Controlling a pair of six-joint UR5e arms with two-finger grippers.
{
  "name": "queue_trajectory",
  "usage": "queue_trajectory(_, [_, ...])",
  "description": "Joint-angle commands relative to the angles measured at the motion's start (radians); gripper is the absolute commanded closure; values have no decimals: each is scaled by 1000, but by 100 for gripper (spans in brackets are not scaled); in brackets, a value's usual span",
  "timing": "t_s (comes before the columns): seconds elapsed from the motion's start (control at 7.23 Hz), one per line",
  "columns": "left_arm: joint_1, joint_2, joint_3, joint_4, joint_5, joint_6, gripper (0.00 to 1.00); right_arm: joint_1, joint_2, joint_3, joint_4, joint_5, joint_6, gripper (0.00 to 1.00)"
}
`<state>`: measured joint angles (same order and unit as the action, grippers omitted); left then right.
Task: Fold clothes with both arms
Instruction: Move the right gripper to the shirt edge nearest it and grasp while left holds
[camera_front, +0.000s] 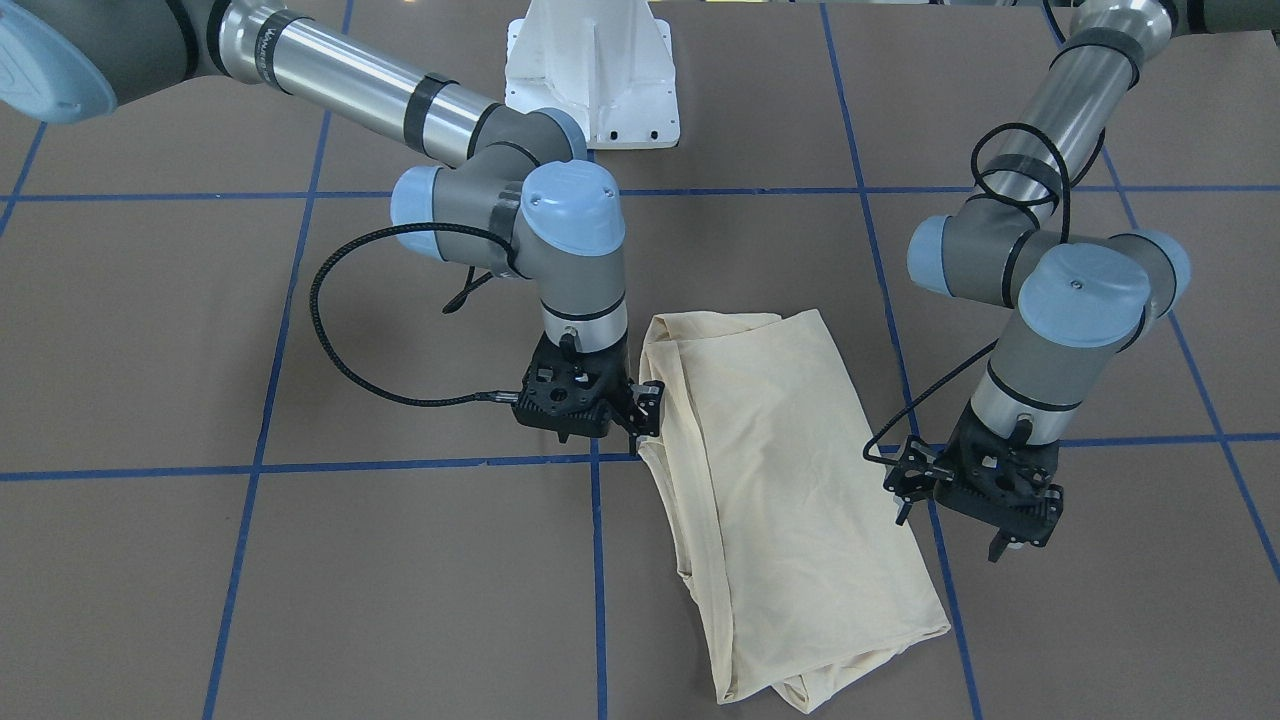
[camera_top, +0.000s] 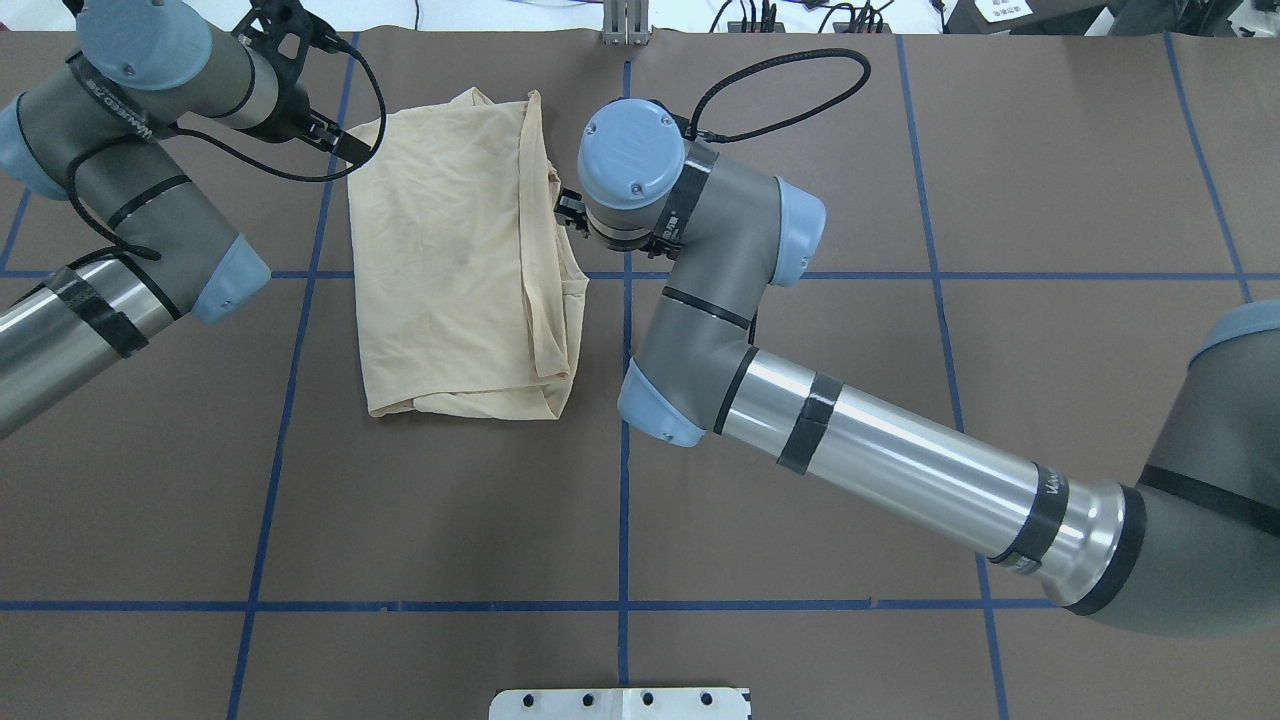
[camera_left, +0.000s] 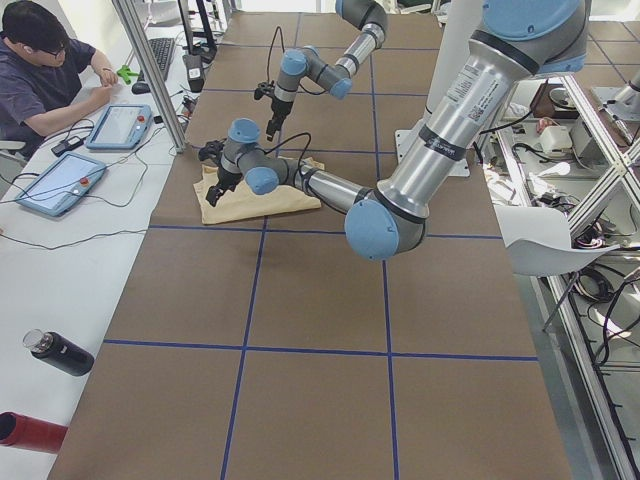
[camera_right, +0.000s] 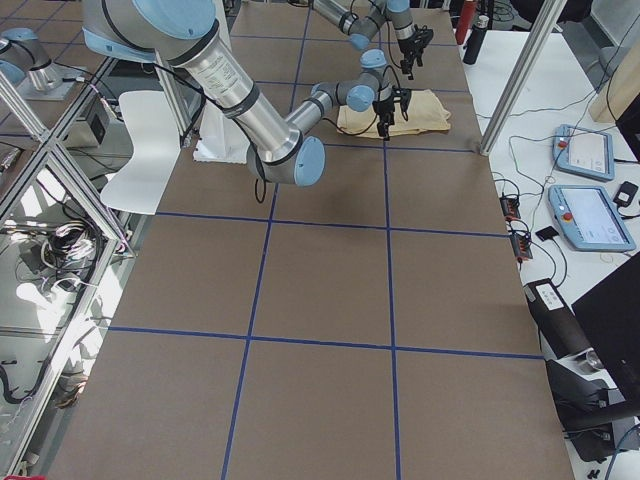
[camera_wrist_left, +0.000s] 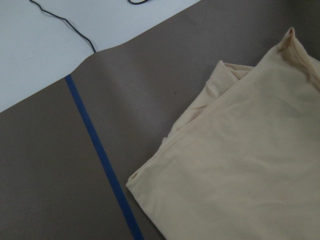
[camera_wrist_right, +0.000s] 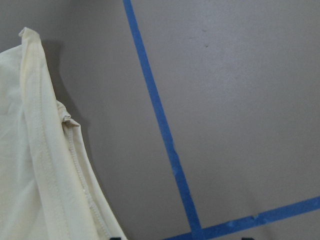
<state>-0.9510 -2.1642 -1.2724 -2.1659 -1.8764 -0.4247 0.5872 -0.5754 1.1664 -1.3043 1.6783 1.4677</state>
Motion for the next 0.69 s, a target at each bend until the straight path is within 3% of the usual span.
queue_trajectory(0.0, [0, 7, -2, 0, -1, 0, 0, -30, 46, -65, 2, -25, 10, 38])
queue_trajectory(0.55, [0, 9, -2, 0, -1, 0, 0, -63, 80, -135, 29, -68, 11, 44])
